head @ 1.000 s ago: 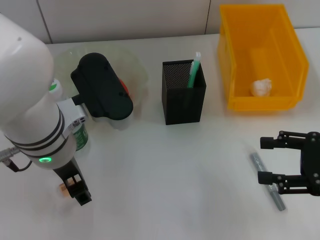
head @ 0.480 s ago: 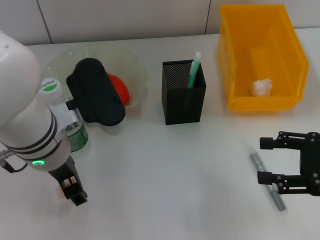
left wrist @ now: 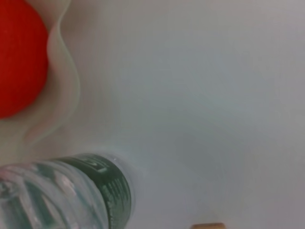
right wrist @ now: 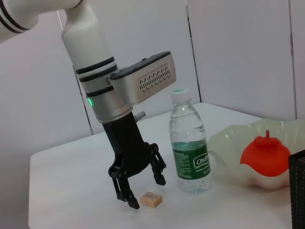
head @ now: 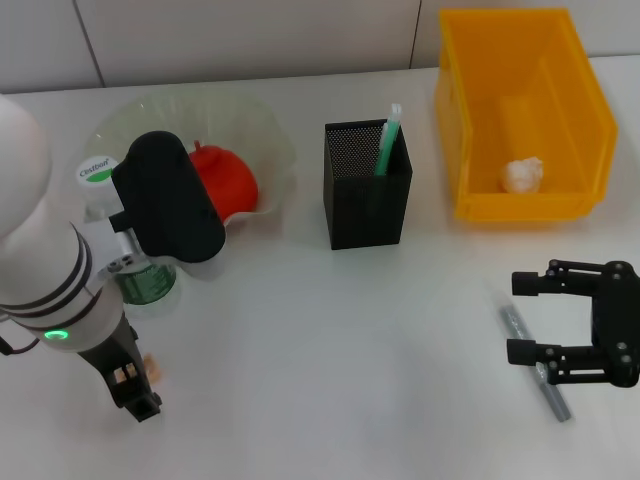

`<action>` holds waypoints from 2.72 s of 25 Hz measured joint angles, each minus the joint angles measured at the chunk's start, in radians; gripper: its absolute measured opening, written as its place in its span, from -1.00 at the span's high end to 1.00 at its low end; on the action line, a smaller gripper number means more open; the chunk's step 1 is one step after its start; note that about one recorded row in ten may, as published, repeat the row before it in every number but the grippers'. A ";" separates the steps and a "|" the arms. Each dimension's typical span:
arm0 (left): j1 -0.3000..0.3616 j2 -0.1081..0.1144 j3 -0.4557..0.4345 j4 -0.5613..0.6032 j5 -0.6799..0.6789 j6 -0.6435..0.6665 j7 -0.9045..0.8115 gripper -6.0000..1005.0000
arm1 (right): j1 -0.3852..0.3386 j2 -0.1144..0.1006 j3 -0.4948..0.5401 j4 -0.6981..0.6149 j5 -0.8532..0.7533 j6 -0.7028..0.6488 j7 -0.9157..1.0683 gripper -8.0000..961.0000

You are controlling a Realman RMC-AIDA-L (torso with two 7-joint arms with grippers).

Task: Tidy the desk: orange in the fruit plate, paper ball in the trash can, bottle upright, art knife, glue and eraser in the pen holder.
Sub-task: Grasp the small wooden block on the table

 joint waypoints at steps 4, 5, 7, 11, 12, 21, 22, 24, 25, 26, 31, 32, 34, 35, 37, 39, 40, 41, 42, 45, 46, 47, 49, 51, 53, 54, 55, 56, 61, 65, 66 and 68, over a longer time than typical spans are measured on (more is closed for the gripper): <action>-0.002 -0.001 0.001 -0.025 0.000 -0.008 0.004 -0.56 | 0.002 0.000 0.000 0.000 -0.001 0.001 0.001 -0.55; -0.006 -0.001 -0.001 -0.036 0.000 -0.012 0.004 -0.56 | 0.002 0.000 0.001 0.000 -0.001 0.001 0.001 -0.55; -0.013 -0.002 -0.002 -0.048 0.000 -0.025 0.011 -0.55 | 0.002 0.000 0.002 0.000 -0.001 0.001 0.001 -0.55; -0.022 -0.003 -0.001 -0.059 0.000 -0.034 0.015 -0.54 | 0.002 0.000 0.004 0.001 -0.001 0.001 0.001 -0.55; -0.022 -0.003 -0.001 -0.059 0.000 -0.034 0.015 -0.54 | 0.002 0.000 0.004 0.001 -0.001 0.001 0.001 -0.55; -0.054 -0.006 -0.003 -0.127 -0.006 -0.036 0.015 -0.45 | 0.002 0.000 0.006 0.001 -0.001 0.002 0.001 -0.55; -0.055 -0.006 -0.004 -0.127 -0.006 -0.037 0.015 -0.38 | 0.002 0.000 0.006 0.001 -0.001 0.002 0.001 -0.55; -0.055 -0.006 -0.006 -0.126 -0.006 -0.037 0.015 -0.25 | 0.002 0.000 0.007 0.001 -0.001 0.002 0.001 -0.55; -0.055 -0.006 -0.006 -0.125 -0.006 -0.037 0.015 -0.18 | 0.002 0.000 0.007 0.001 -0.001 0.002 0.001 -0.55; -0.055 -0.005 -0.006 -0.124 -0.006 -0.037 0.015 -0.11 | 0.002 0.000 0.007 0.001 -0.001 0.002 0.001 -0.55; -0.056 -0.005 -0.007 -0.127 -0.002 -0.037 0.015 -0.07 | 0.002 0.000 0.004 0.001 -0.001 0.002 0.001 -0.55; -0.056 -0.005 -0.007 -0.127 -0.002 -0.037 0.015 -0.07 | 0.002 0.000 0.004 0.001 -0.001 0.002 0.001 -0.55; -0.056 -0.005 -0.007 -0.127 -0.001 -0.033 0.015 -0.06 | 0.002 0.000 0.003 0.001 -0.001 0.002 0.001 -0.55; -0.056 -0.005 -0.007 -0.127 -0.002 -0.033 0.014 -0.05 | 0.002 0.000 0.004 0.001 -0.001 0.001 0.001 -0.55; -0.056 -0.005 -0.007 -0.127 -0.002 -0.030 0.014 -0.05 | 0.002 0.000 0.006 0.001 -0.001 -0.001 0.001 -0.55; -0.059 -0.005 -0.007 -0.127 -0.004 -0.025 0.014 -0.04 | 0.002 0.000 0.007 0.001 -0.001 -0.003 0.001 -0.55; -0.061 -0.005 -0.007 -0.128 -0.005 -0.021 0.014 -0.04 | 0.002 0.000 0.007 0.001 -0.001 -0.004 0.001 -0.55; -0.063 -0.005 -0.007 -0.129 -0.005 -0.018 0.014 0.00 | 0.002 0.000 0.007 0.001 -0.001 -0.004 0.001 -0.55; -0.063 -0.006 -0.007 -0.129 -0.006 -0.017 0.015 0.03 | 0.002 0.000 0.007 0.001 -0.001 -0.005 0.001 -0.55; -0.065 -0.006 -0.007 -0.129 -0.008 -0.014 0.014 0.15 | 0.001 0.000 0.007 0.001 -0.001 -0.006 0.001 -0.55; -0.065 -0.006 -0.007 -0.129 -0.008 -0.013 0.014 0.15 | 0.001 0.000 0.007 0.001 -0.001 -0.007 0.001 -0.55; -0.066 -0.006 -0.007 -0.129 -0.008 -0.011 0.014 0.16 | 0.000 0.000 0.007 0.001 -0.001 -0.007 0.001 -0.55; -0.066 -0.006 -0.007 -0.129 -0.009 -0.009 0.014 0.17 | -0.001 0.000 0.007 0.001 0.000 -0.008 0.001 -0.55; -0.067 -0.006 -0.006 -0.128 -0.009 -0.009 0.013 0.18 | -0.002 0.000 0.007 0.001 0.001 -0.008 0.001 -0.55; -0.068 -0.006 -0.007 -0.124 -0.009 -0.009 0.011 0.20 | -0.003 0.000 0.007 0.001 0.001 -0.008 0.001 -0.55; -0.068 -0.006 -0.007 -0.122 -0.010 -0.009 0.010 0.21 | -0.004 0.000 0.007 0.001 0.001 -0.009 0.001 -0.55; -0.068 -0.006 -0.007 -0.119 -0.011 -0.009 0.008 0.21 | -0.004 0.000 0.007 0.001 0.001 -0.009 0.001 -0.54; -0.068 -0.006 -0.007 -0.118 -0.011 -0.009 0.007 0.25 | -0.005 0.000 0.007 0.001 0.001 -0.009 0.001 -0.54; -0.073 -0.007 -0.004 -0.130 -0.012 -0.010 0.007 0.41 | -0.006 0.000 0.006 0.001 0.002 -0.009 0.001 -0.54; -0.075 -0.007 0.001 -0.136 -0.011 -0.010 0.008 0.48 | -0.007 0.000 0.007 0.001 0.003 -0.009 0.001 -0.54; -0.075 -0.007 0.000 -0.136 -0.011 -0.010 0.008 0.49 | -0.008 0.000 0.007 0.001 0.003 -0.009 0.001 -0.54; -0.075 -0.008 -0.002 -0.135 -0.012 -0.010 0.007 0.50 | -0.008 0.000 0.007 0.001 0.004 -0.009 0.001 -0.54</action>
